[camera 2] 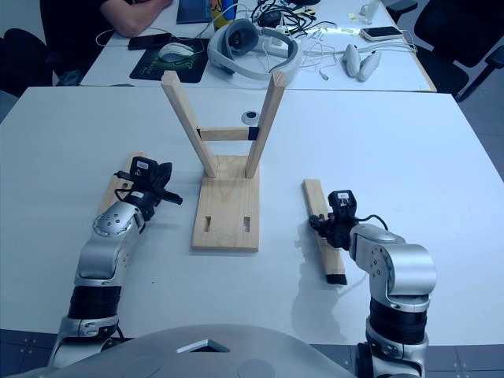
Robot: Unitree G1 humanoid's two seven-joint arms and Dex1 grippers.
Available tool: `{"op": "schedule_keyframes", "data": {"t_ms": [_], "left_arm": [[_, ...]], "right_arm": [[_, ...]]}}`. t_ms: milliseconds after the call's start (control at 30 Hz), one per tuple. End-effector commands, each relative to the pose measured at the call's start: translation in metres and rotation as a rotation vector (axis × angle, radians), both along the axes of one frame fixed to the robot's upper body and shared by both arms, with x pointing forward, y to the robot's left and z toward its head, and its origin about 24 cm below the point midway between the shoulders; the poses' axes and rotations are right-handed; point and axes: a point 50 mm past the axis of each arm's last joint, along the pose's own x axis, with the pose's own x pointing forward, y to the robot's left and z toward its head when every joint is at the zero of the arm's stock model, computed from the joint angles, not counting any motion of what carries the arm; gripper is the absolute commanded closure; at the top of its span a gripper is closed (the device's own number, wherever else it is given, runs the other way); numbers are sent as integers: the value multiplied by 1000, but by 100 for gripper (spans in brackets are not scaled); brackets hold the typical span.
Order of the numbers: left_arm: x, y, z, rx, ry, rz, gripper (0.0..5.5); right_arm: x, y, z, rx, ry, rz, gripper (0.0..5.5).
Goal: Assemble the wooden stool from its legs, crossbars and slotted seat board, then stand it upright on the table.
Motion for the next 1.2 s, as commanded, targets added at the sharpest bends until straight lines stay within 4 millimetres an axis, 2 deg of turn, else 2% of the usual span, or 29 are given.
{"op": "schedule_keyframes", "data": {"t_ms": [33,200,500,600,633,900,967,1067,1133,1200], "left_arm": [[6,-3,6,4,-17,-11,550],[7,-1,10,8,-30,-3,550],[7,5,15,-6,-52,47,550],[12,1,15,0,-52,26,550],[13,0,15,-2,-54,22,550],[15,4,16,0,-64,38,550],[15,8,20,-3,-75,47,550],[9,17,29,9,-101,69,550],[-1,35,38,27,-109,124,550],[-8,50,38,53,-71,144,550]], "right_arm": [[15,25,-12,77,24,-4,341],[41,48,-11,137,-44,-58,341],[49,59,-4,193,-115,-196,341],[51,60,-1,218,-133,-262,341],[52,61,0,218,-139,-271,305],[55,69,15,267,-207,-217,196],[57,65,24,250,-269,-202,164],[62,53,49,191,-486,-195,128],[61,33,61,138,-612,-252,122],[57,11,63,99,-670,-353,122]]}}
